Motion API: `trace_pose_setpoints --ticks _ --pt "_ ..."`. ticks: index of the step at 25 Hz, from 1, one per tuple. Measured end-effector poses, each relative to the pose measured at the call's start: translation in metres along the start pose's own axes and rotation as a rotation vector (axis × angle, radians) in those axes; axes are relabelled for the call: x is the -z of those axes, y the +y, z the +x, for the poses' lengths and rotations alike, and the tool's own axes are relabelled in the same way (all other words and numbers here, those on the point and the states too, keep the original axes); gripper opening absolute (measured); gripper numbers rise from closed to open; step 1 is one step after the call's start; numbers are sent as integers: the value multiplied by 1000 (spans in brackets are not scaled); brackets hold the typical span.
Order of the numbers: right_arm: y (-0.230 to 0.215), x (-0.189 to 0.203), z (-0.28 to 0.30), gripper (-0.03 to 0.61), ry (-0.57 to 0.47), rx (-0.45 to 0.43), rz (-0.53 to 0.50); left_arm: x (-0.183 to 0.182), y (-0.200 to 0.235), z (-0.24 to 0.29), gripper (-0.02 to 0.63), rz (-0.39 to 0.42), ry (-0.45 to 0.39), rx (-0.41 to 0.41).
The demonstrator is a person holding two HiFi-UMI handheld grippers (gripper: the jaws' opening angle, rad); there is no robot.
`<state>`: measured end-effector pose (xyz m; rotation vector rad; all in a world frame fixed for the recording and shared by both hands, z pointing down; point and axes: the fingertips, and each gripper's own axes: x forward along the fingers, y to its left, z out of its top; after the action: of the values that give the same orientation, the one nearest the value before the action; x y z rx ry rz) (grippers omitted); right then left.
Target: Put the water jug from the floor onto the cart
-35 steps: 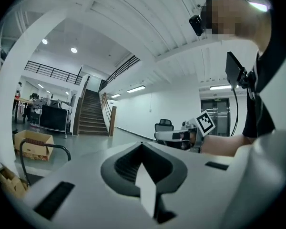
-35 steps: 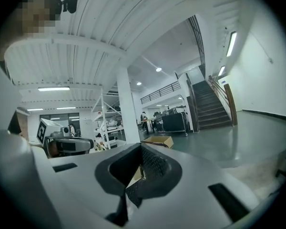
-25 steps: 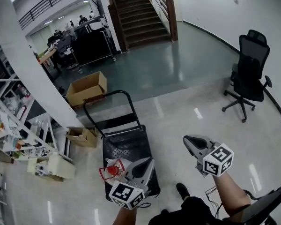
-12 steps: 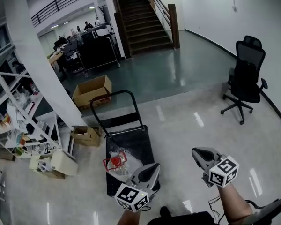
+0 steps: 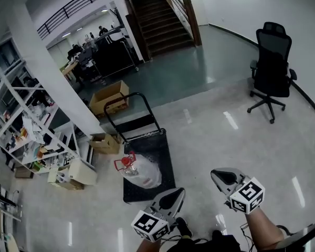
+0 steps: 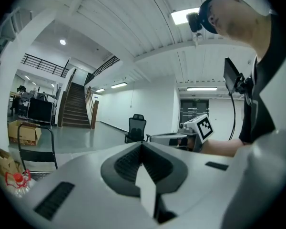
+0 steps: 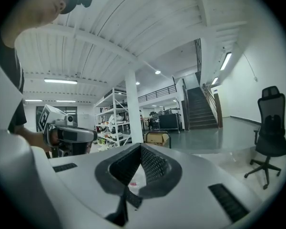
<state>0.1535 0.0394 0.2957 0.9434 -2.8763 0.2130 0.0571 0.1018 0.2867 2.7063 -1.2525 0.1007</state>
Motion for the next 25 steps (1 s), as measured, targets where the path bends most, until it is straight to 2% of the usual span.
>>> trace_pose_setpoints --ticks 2,6,9,13,19,25 --pt "5 4 -26 2 -7 4 13 1 -30 -11 2 15 12 -25" --pt "36 -13 -70 2 -51 2 -10 -14 -79 -44 2 38 -2 -69" --pt "71 -17 -92 2 -62 -3 -41 -10 -103 -71 2 36 -9 -52" --pt "137 -6 -112 2 -60 16 -74 11 -126 -132 1 52 -29 -20" --pt "243 26 -154 2 -43 100 -37 54 -164 -235 2 37 -19 48" --pt "335 46 -197 2 -5 144 -2 66 -204 -310 2 -1 -25 114"
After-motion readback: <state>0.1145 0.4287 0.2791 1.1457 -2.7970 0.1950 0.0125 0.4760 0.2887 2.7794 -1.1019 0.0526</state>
